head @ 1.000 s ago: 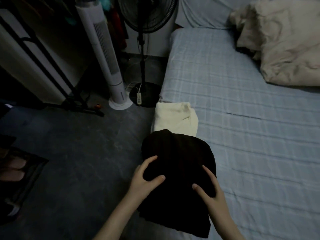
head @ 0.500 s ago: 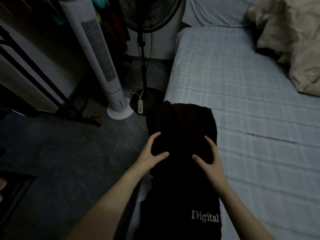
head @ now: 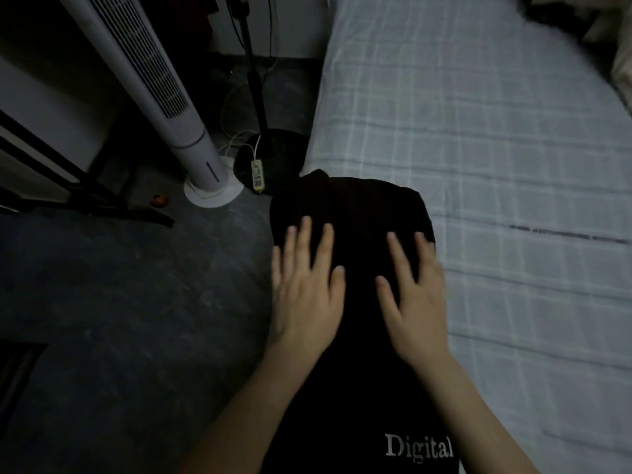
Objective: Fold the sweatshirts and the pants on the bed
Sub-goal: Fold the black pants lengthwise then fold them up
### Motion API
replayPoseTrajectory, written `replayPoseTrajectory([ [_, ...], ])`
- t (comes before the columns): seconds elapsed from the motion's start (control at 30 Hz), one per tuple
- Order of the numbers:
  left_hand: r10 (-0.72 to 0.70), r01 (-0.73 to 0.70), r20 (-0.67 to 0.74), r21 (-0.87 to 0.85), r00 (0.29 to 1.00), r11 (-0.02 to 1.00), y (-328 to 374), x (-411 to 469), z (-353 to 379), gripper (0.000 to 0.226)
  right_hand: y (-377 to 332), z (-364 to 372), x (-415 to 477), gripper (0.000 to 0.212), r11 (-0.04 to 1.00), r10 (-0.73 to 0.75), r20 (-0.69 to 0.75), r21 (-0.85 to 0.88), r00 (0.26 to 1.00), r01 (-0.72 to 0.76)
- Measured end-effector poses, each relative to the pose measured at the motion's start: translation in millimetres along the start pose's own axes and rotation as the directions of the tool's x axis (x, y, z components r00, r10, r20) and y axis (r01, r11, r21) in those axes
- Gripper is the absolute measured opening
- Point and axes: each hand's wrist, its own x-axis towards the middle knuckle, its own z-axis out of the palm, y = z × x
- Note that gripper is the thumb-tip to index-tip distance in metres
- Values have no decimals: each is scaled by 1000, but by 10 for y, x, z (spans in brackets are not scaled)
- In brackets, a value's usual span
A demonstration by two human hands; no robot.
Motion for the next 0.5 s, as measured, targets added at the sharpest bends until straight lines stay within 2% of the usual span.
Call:
replayPoseTrajectory([
  [0.07, 31, -38, 119, 57, 992, 998, -12, 78, 179, 59, -113, 224, 36, 58, 993, -9, 68, -120, 998, 17],
  [0.13, -11, 2, 192, 48, 981, 999, -203, 123, 386, 58, -98, 453, 25, 58, 986, 5, 79, -169, 997, 9],
  [0.37, 58, -57, 56, -20, 997, 998, -383, 6, 915, 61, 333, 906, -82, 65, 978, -39, 4, -205, 999, 39],
  [0.5, 71, -70, 27, -37, 997, 997, -467, 12, 1022, 61, 380, 997, -61, 65, 977, -51, -13, -210, 999, 47],
])
